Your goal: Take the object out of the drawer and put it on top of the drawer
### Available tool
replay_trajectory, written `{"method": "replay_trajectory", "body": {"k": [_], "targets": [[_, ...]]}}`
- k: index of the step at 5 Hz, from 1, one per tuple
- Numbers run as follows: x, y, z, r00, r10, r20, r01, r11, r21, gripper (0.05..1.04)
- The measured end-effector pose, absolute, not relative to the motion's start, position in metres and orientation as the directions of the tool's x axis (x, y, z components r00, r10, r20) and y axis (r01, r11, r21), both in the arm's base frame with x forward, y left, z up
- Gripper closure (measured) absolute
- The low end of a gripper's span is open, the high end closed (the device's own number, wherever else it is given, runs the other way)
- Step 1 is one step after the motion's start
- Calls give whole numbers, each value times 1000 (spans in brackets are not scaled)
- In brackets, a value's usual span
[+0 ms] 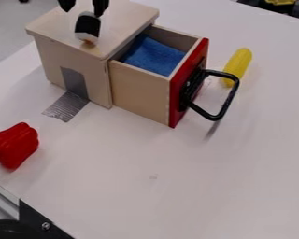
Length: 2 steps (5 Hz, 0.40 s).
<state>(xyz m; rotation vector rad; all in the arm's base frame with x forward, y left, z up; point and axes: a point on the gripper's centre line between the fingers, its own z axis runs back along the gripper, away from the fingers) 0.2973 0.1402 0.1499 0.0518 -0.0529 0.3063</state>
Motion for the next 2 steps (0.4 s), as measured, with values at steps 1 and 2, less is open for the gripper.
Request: {"method": "replay_trajectory", "body": {"k": [1, 2], "targets": [[301, 139, 164, 949, 305, 78, -308, 951, 30, 76], [299, 136, 184, 947, 307, 96, -311, 950, 19, 84]]}}
